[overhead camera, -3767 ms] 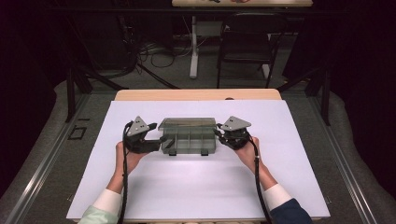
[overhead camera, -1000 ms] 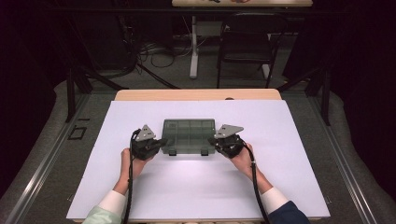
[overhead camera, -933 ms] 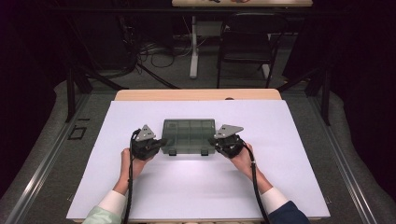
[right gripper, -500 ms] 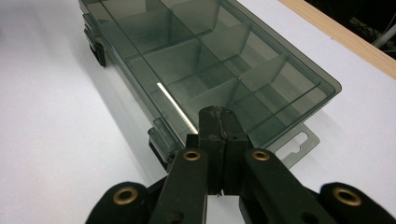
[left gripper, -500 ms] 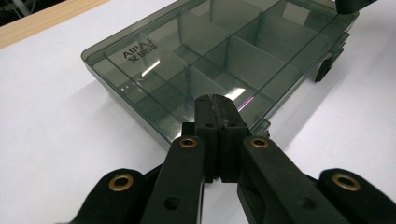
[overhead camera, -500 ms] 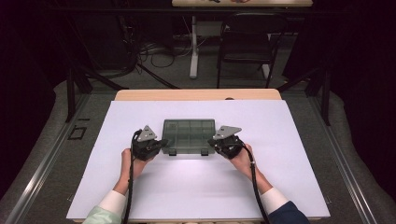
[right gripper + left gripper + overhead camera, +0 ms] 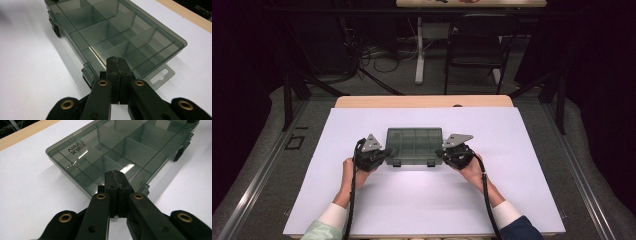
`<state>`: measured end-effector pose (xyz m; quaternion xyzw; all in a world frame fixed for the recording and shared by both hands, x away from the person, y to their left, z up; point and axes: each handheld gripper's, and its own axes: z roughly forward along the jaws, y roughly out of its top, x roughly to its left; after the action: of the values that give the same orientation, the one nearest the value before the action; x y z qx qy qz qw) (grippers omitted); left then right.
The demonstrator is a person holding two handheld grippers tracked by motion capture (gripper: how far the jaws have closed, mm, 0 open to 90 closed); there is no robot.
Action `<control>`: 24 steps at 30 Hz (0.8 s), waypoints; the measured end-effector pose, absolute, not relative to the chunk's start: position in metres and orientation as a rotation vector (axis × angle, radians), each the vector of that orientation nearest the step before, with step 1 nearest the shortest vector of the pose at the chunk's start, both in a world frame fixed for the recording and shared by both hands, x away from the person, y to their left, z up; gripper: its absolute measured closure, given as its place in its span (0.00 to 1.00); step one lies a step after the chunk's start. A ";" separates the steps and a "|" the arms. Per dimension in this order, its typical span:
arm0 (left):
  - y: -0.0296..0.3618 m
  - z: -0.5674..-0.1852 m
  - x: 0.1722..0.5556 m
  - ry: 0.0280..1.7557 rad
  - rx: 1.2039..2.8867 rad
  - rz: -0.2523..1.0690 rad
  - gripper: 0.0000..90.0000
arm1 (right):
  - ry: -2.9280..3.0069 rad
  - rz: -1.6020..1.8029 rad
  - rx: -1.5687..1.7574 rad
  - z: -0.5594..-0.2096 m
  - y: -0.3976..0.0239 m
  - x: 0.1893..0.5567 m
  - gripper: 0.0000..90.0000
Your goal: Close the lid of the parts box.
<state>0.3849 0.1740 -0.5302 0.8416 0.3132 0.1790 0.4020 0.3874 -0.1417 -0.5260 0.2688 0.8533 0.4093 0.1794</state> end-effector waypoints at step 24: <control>0.175 -0.523 0.379 0.813 2.116 0.448 0.65 | 2.357 1.105 0.762 -0.524 -0.135 0.386 0.81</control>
<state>0.3792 0.1749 -0.5232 0.8378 0.3220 0.1775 0.4035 0.3858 -0.1347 -0.5244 0.2745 0.8491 0.3981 0.2127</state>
